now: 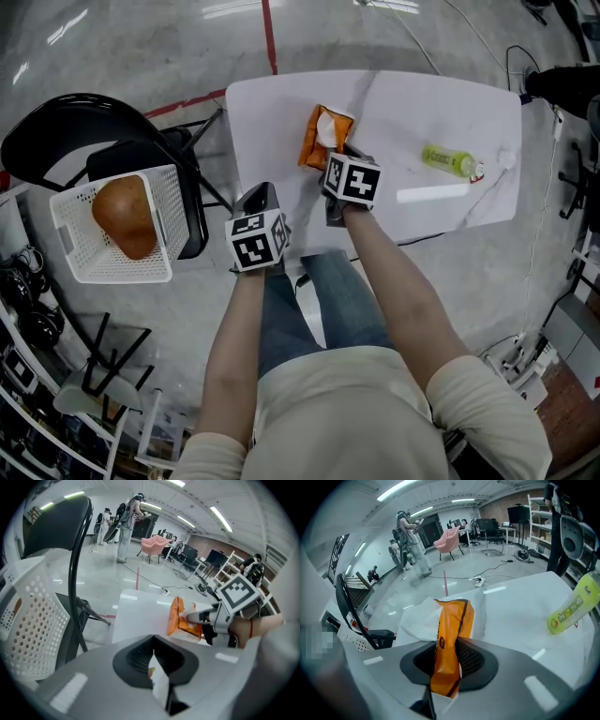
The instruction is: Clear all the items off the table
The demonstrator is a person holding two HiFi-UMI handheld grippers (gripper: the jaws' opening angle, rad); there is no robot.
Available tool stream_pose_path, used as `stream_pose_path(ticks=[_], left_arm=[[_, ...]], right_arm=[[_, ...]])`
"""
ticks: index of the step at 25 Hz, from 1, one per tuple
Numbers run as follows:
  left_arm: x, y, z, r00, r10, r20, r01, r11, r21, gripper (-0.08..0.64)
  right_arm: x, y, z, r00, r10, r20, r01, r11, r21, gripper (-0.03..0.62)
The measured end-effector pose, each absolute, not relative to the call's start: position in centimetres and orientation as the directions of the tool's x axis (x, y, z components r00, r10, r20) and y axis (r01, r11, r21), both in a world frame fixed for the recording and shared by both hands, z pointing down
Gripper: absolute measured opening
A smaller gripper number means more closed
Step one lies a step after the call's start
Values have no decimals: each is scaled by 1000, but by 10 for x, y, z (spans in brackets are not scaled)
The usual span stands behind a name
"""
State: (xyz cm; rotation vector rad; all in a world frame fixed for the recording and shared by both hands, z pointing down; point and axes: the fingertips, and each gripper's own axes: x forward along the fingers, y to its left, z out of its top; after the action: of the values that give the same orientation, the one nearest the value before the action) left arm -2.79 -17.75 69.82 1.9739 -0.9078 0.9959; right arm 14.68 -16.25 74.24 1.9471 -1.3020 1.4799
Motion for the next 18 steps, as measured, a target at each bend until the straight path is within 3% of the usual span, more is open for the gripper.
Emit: stream_pose_path(ticks=[18], left_arm=[[-84, -159, 641, 467, -301, 831, -837, -454, 306, 9]], right_arm=[[91, -144, 666, 18, -517, 856, -805, -515, -294, 89]])
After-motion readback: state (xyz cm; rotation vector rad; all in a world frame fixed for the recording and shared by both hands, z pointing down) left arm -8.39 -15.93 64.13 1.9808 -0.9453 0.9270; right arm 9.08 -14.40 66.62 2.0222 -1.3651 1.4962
